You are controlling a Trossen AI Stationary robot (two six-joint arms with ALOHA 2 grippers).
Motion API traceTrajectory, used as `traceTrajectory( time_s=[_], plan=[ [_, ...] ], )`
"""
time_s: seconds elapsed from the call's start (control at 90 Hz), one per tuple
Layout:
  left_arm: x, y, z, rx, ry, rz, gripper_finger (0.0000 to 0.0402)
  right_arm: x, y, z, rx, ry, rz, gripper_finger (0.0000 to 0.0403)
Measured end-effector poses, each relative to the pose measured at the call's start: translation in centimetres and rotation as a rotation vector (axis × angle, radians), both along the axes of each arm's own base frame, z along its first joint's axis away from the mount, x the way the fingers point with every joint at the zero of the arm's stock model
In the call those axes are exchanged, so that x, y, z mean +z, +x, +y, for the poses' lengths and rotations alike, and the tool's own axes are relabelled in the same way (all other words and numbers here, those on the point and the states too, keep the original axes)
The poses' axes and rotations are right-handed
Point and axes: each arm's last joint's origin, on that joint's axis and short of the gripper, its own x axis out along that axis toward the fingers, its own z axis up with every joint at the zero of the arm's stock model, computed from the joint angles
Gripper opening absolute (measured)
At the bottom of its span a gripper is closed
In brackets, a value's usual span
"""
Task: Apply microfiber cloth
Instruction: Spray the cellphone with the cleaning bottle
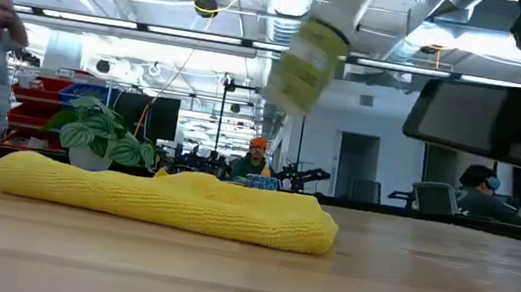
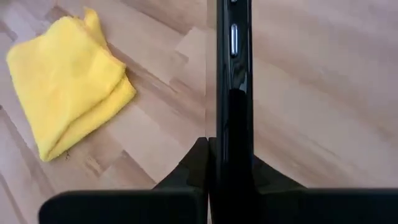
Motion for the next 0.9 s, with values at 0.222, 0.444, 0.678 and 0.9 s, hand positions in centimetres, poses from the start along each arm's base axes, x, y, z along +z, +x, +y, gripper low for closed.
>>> traceTrajectory(
  time_s=[0.222, 0.444, 0.678, 0.9],
  plan=[
    [-2.0, -6.7, -6.6, -0.228, -0.155, 0.047, 0.0006, 0.1, -0.1, 0.2, 0.018, -0.022, -0.01, 0.0013],
    [-6.9, -12.3, -10.5, -0.362, -0.255, -0.087, 0.0006, 0.2, 0.4, 0.4, 0.01, 0.013, -0.051, 0.0013],
    [-12.1, -15.5, -11.8, -0.498, -0.331, -0.215, 0.0006, 0.8, 1.9, 0.5, 0.0, 0.09, -0.158, 0.0013],
    [-14.4, -15.9, -12.4, -0.581, -0.316, -0.186, 0.0005, 1.9, 4.6, -0.6, 0.033, 0.067, -0.265, 0.0013]
  ],
)
